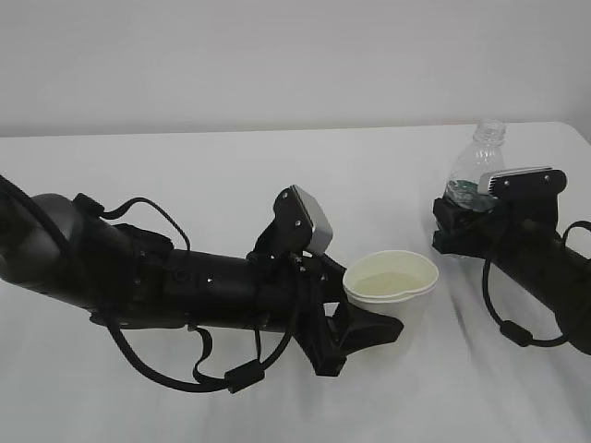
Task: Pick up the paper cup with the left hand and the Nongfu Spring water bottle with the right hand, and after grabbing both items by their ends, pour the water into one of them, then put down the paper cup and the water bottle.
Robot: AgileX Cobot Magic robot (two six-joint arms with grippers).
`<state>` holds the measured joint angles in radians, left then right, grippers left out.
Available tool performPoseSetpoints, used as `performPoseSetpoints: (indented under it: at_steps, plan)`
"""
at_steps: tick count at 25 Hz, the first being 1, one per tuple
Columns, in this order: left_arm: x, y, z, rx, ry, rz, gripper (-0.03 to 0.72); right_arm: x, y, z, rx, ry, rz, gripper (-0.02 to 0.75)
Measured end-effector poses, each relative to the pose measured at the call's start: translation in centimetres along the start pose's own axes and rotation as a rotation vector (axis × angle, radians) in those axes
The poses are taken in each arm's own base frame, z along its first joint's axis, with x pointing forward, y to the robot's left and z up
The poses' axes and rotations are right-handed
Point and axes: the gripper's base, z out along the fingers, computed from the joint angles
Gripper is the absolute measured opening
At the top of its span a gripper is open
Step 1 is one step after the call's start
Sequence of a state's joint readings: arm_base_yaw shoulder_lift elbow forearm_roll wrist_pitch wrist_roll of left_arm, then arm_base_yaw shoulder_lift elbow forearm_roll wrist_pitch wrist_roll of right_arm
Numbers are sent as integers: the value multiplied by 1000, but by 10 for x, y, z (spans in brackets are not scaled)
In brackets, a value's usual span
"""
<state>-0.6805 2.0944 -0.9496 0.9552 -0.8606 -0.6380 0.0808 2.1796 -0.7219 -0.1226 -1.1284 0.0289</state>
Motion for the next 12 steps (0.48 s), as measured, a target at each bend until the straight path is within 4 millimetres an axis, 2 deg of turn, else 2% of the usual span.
performPoseSetpoints:
  at_steps: [8, 12]
  plan:
    - [0, 0, 0, -3, 3, 0, 425, -1, 0, 0, -5, -6, 0, 554]
    - [1, 0, 0, -5, 7, 0, 425, 0, 1, -4, -5, 2, 1, 579]
